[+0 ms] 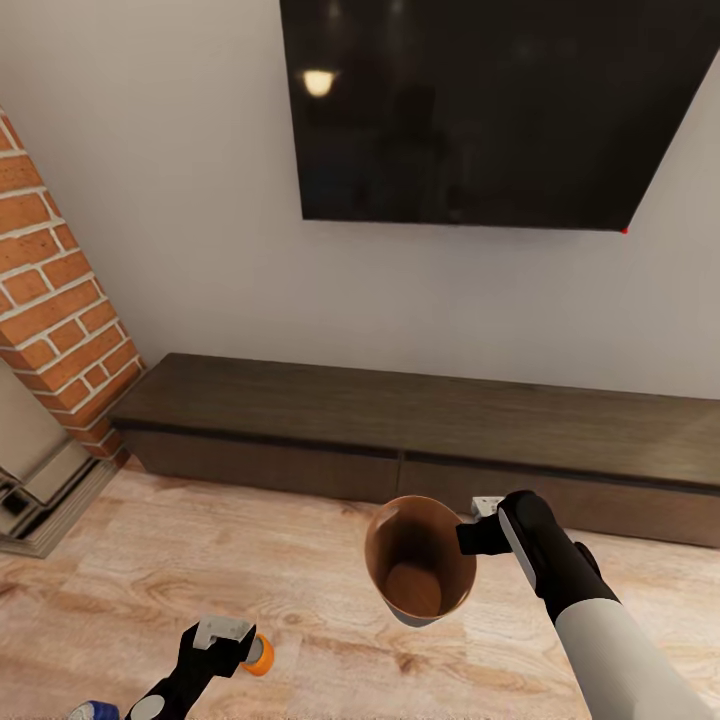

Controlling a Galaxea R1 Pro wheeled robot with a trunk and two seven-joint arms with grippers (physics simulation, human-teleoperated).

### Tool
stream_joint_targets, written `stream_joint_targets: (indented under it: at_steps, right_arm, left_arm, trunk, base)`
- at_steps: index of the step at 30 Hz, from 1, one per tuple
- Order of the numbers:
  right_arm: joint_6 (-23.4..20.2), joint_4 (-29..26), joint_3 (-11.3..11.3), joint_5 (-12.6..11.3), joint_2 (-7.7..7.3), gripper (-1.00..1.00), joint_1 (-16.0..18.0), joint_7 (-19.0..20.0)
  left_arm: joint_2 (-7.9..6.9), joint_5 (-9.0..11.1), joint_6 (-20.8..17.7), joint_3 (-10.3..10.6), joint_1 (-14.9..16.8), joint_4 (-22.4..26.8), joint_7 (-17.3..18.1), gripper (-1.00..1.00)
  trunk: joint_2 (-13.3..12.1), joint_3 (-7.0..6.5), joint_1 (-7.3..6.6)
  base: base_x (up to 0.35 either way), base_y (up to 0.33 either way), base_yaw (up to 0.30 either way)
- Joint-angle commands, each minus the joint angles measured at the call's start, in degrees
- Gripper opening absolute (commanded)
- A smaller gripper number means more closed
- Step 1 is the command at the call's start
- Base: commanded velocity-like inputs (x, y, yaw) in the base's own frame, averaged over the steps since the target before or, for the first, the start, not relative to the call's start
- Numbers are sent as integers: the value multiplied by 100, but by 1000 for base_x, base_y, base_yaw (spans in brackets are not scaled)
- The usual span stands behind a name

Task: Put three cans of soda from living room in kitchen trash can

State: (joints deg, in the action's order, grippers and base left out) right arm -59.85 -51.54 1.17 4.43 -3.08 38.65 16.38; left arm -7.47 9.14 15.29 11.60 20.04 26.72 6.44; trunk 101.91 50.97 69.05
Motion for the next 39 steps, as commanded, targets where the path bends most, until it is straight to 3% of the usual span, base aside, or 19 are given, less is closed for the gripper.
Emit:
stream_joint_targets:
  at_steps: [1,31,39]
  right_arm:
    - [-15,-2,-3,-144,1,-100,3,41]
    - [-15,-5,18,-170,1,-100,3,41]
    - [-15,-5,23,-171,1,-100,3,41]
  left_arm:
    - [0,0,0,0,0,2,1,100]
    - [-8,47,0,-8,0,8,6,100]
    - [-8,37,7,-11,-7,19,13,100]
  trunk:
    - [42,26,22]
    - [1245,815,681]
    - [1245,876,681]
  base:
    - [0,0,0]
    - [0,0,0]
    - [0,0,0]
